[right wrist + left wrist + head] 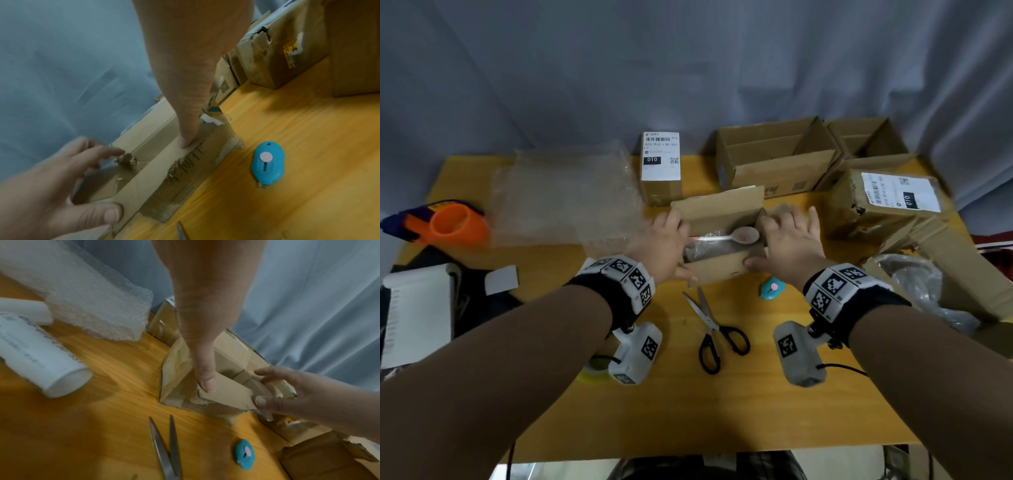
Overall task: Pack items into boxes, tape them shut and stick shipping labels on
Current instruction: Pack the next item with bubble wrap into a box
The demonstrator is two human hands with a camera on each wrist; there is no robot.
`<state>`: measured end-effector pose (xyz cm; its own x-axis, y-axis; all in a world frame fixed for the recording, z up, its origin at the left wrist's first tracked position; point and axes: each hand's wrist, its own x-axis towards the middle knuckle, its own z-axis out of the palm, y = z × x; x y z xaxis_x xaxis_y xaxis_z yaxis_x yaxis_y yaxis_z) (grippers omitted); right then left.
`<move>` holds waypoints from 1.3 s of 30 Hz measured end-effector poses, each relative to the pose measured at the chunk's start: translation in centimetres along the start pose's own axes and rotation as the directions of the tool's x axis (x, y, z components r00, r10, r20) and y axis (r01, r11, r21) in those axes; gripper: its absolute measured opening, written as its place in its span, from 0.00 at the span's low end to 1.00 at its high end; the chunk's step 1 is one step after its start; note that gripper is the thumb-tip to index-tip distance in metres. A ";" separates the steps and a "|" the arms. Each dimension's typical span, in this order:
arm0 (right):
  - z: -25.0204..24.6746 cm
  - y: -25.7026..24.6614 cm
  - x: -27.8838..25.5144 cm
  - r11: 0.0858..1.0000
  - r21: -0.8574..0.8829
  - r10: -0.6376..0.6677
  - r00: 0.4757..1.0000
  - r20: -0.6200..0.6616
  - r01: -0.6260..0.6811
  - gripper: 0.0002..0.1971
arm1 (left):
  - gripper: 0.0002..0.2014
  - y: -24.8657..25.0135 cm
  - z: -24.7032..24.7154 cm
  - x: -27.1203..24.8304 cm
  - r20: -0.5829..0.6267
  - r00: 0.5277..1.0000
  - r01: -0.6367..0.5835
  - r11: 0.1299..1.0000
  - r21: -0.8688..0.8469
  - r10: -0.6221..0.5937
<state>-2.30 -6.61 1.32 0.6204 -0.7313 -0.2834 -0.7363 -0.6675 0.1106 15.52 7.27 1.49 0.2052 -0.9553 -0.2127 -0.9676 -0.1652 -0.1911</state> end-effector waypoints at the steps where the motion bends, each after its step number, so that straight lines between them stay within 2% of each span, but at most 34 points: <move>1: 0.4 0.1 0.2 1.000 0.021 0.002 1.000 0.003 -0.002 0.45 | 0.46 0.1 -0.1 0.2 -0.026 0.999 -0.018 0.999 0.047 0.019; 3: 0.8 0.1 0.5 0.988 0.155 -0.001 1.000 0.029 -0.004 0.47 | 0.48 0.3 -0.1 0.8 0.006 0.999 -0.040 0.996 0.077 0.040; 5: 0.8 0.1 0.8 0.949 0.315 -0.011 0.997 0.082 -0.016 0.48 | 0.49 0.2 0.3 1.4 0.100 0.995 -0.013 0.999 -0.038 0.017; 7: 0.8 0.2 1.2 0.935 0.354 -0.027 0.993 0.114 -0.015 0.49 | 0.50 0.0 0.8 1.8 0.180 0.984 0.030 0.987 -0.155 -0.002; 10: 1.0 0.6 1.7 0.921 0.387 -0.039 0.981 0.192 -0.039 0.50 | 0.52 -0.5 1.1 2.3 0.243 0.970 0.038 0.977 -0.208 0.014; 15: 2.2 1.7 1.5 0.868 0.494 -0.078 0.966 0.245 -0.055 0.32 | 0.65 -0.8 2.0 2.7 0.216 0.976 0.054 0.945 -0.322 0.018; 17: 2.4 1.7 1.4 0.893 0.448 -0.049 0.979 0.199 -0.047 0.31 | 0.65 -0.5 2.5 2.8 0.228 0.973 0.096 0.934 -0.345 -0.016; 19: 1.7 1.5 1.6 0.927 0.373 -0.020 1.000 0.003 0.017 0.24 | 0.63 -0.2 2.8 3.0 0.229 0.972 0.126 0.927 -0.353 -0.045; 20: 1.1 1.1 1.9 0.934 0.349 -0.039 0.994 -0.104 0.073 0.19 | 0.63 -0.1 3.0 3.0 0.223 0.973 0.134 0.921 -0.366 -0.053; 21: 0.5 0.4 2.3 0.931 0.338 -0.089 0.984 -0.151 0.136 0.15 | 0.62 0.0 3.2 3.0 0.218 0.974 0.142 0.912 -0.385 -0.060; 22: 0.1 -0.3 3.0 0.915 0.354 -0.156 0.978 -0.137 0.195 0.14 | 0.62 0.1 3.4 3.1 0.212 0.975 0.149 0.902 -0.404 -0.066; 23: 0.0 -1.2 3.6 0.897 0.382 -0.214 0.975 -0.069 0.223 0.15 | 0.62 0.1 3.5 3.1 0.205 0.976 0.154 0.895 -0.418 -0.072; 25: 0.4 -2.9 5.0 0.888 0.414 -0.270 0.956 0.116 0.200 0.18 | 0.61 0.2 3.7 3.1 0.196 0.978 0.157 0.891 -0.426 -0.078; 27: 1.3 -4.1 5.9 0.912 0.381 -0.254 0.940 0.228 0.154 0.18 | 0.60 0.2 3.8 3.0 0.187 0.979 0.153 0.892 -0.425 -0.079; 31: 1.9 -5.1 7.1 0.973 0.224 -0.140 0.915 0.379 0.057 0.16 | 0.60 0.2 3.7 3.0 0.162 0.983 0.150 0.896 -0.418 -0.089; 33: 1.7 -5.1 7.5 0.986 0.152 -0.117 0.914 0.390 0.062 0.16 | 0.59 0.2 3.6 3.0 0.148 0.985 0.148 0.895 -0.420 -0.093; 36: 1.3 -5.0 7.5 0.993 0.083 -0.106 0.951 0.292 0.085 0.13 | 0.60 0.1 3.6 3.0 0.142 0.986 0.143 0.891 -0.430 -0.090; 39: 0.5 -4.8 6.7 0.984 0.025 -0.177 0.965 0.193 0.175 0.11 | 0.61 -0.2 3.4 2.9 0.178 0.982 0.143 0.864 -0.482 -0.063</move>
<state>5.25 -8.26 -1.59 0.6766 -0.5609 -0.4772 -0.6228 -0.7816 0.0356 16.81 5.36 -2.32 0.2890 -0.8841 -0.3673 -0.8780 -0.3977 0.2665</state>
